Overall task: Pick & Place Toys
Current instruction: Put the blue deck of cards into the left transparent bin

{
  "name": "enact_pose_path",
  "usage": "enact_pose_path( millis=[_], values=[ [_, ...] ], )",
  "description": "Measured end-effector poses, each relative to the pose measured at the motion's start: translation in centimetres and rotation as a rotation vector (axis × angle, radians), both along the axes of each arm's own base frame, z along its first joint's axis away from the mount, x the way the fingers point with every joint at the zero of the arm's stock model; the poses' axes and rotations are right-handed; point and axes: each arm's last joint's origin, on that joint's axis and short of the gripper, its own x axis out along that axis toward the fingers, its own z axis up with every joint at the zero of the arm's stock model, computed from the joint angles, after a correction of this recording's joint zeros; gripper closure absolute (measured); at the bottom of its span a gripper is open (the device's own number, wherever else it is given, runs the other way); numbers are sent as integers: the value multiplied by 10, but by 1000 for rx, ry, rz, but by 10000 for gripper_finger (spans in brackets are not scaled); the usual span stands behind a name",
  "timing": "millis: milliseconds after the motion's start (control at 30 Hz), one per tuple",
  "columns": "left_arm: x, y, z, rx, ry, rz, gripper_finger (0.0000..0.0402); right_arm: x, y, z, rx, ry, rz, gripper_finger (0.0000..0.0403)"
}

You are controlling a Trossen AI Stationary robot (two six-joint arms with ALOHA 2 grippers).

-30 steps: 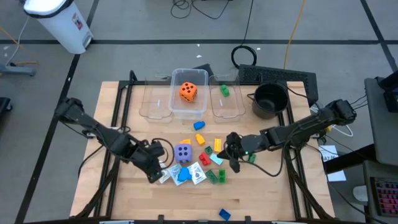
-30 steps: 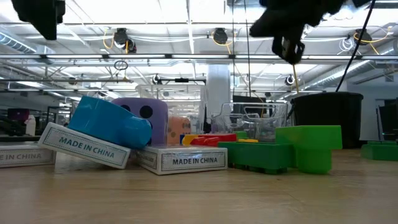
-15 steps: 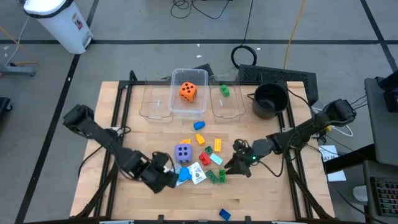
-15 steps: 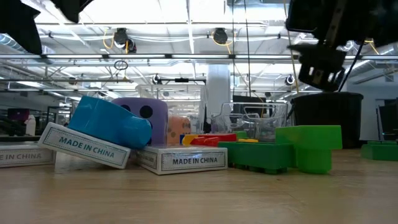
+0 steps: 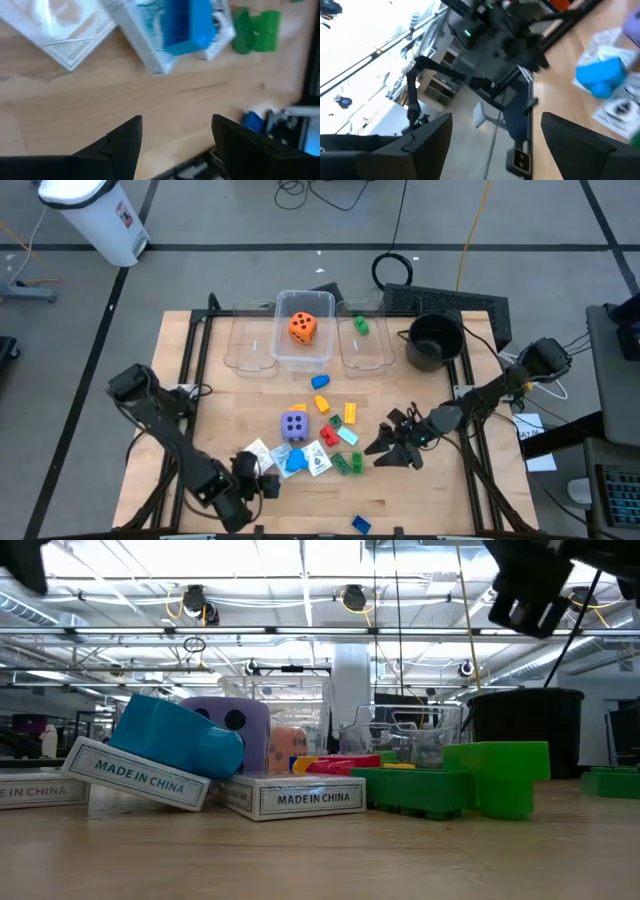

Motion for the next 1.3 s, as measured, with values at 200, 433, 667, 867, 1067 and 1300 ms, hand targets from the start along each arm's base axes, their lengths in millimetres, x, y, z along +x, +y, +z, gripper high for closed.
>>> enact_pose_path(
  millis=[200,433,667,867,1067,1300],
  values=[
    [15,-4,-23,24,-29,53,160,3,1,7,-28,-38,-6,118],
    [16,-5,-37,125,-77,108,160,3,2,6,17,-13,1,120],
    [17,-9,-31,159,-252,199,160,3,2,7,32,-8,2,123],
    [6,-17,-32,143,-232,168,160,3,2,7,32,-9,1,124],
    [0,-12,-36,205,-162,153,160,4,0,7,33,-9,-49,124],
    [5,4,-49,222,-135,175,160,4,0,7,42,-5,-50,124]
  ],
)
